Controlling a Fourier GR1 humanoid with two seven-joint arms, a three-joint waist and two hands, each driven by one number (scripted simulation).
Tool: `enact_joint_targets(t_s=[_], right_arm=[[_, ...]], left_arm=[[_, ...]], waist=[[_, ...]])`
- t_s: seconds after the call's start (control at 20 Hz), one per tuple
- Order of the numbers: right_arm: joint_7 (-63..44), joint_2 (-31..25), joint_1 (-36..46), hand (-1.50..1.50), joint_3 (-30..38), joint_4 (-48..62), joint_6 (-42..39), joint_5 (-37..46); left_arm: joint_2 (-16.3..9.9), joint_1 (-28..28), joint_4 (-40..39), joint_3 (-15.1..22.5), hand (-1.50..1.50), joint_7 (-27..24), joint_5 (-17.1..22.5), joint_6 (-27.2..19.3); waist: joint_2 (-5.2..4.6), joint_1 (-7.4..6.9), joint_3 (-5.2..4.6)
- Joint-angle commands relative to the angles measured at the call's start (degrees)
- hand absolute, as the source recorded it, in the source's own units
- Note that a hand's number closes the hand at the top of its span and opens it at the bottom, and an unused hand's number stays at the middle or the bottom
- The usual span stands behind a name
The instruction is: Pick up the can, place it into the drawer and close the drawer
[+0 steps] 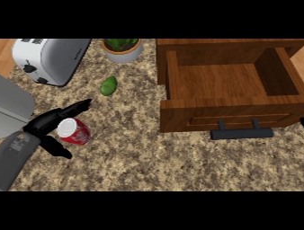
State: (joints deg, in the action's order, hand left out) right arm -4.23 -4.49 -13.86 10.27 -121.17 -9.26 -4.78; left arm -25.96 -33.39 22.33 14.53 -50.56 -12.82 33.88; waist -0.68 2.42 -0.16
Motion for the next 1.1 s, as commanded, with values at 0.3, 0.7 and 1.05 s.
enact_joint_targets(t_s=[0.3,0.7,1.05], right_arm=[[1.5,1.4,-2.1,-1.5,-1.1,0.2,-0.5,1.0],[-1.7,0.9,0.0,-1.5,0.6,-1.0,0.7,-0.6],[-1.7,0.5,-0.7,-1.5,1.6,-2.0,0.2,-1.5]], left_arm=[[3.2,-0.4,-3.8,2.7,-1.5,-9.5,-1.0,7.5],[4.4,-2.1,-2.6,4.5,-1.5,-8.4,-0.6,10.2],[5.7,-2.8,-1.8,4.6,1.5,-8.2,1.4,11.2]], waist=[[0.06,-0.32,-0.03],[0.27,-0.88,0.04],[0.26,-0.78,0.02]])
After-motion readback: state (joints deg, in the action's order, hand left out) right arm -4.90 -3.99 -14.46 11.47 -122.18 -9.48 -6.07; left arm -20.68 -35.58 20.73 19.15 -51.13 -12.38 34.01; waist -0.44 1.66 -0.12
